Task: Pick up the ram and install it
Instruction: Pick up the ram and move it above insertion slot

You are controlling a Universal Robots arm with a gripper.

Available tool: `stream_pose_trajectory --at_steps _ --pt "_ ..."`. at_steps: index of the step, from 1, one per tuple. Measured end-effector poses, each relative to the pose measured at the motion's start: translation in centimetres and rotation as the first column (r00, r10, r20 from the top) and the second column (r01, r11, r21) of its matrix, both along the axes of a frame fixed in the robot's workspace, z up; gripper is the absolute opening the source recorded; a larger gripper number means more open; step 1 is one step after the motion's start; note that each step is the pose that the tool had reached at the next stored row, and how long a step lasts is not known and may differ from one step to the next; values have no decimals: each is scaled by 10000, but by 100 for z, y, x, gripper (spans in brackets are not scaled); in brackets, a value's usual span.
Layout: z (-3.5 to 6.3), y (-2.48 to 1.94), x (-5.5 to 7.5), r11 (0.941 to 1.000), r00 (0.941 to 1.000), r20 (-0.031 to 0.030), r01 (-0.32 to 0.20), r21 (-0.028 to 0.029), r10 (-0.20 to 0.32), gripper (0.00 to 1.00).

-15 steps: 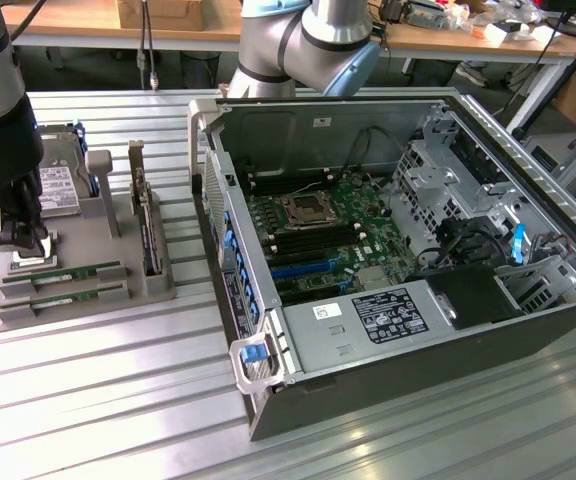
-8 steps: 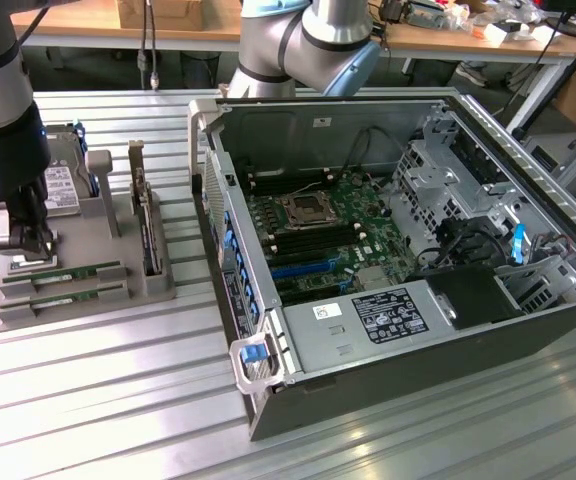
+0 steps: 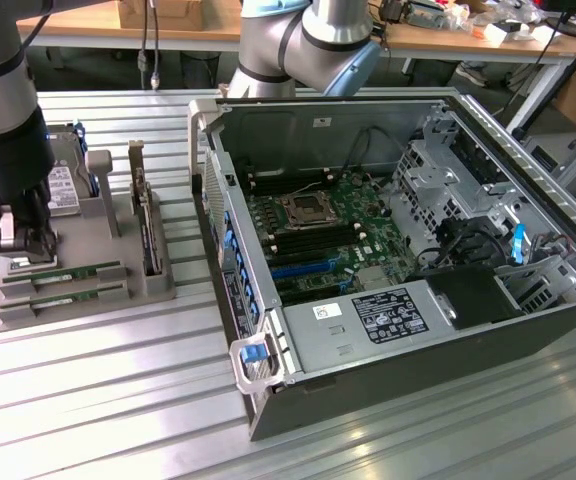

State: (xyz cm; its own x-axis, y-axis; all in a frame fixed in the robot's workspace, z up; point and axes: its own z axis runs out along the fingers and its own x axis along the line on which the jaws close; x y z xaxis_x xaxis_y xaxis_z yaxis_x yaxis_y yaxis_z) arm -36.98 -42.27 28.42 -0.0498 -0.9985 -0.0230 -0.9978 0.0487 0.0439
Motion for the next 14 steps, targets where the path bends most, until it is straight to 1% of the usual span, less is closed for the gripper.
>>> stream_pose_trajectory --at_steps 14 --pt "-74 0 15 10000 10000 -1 0 0 0 30"
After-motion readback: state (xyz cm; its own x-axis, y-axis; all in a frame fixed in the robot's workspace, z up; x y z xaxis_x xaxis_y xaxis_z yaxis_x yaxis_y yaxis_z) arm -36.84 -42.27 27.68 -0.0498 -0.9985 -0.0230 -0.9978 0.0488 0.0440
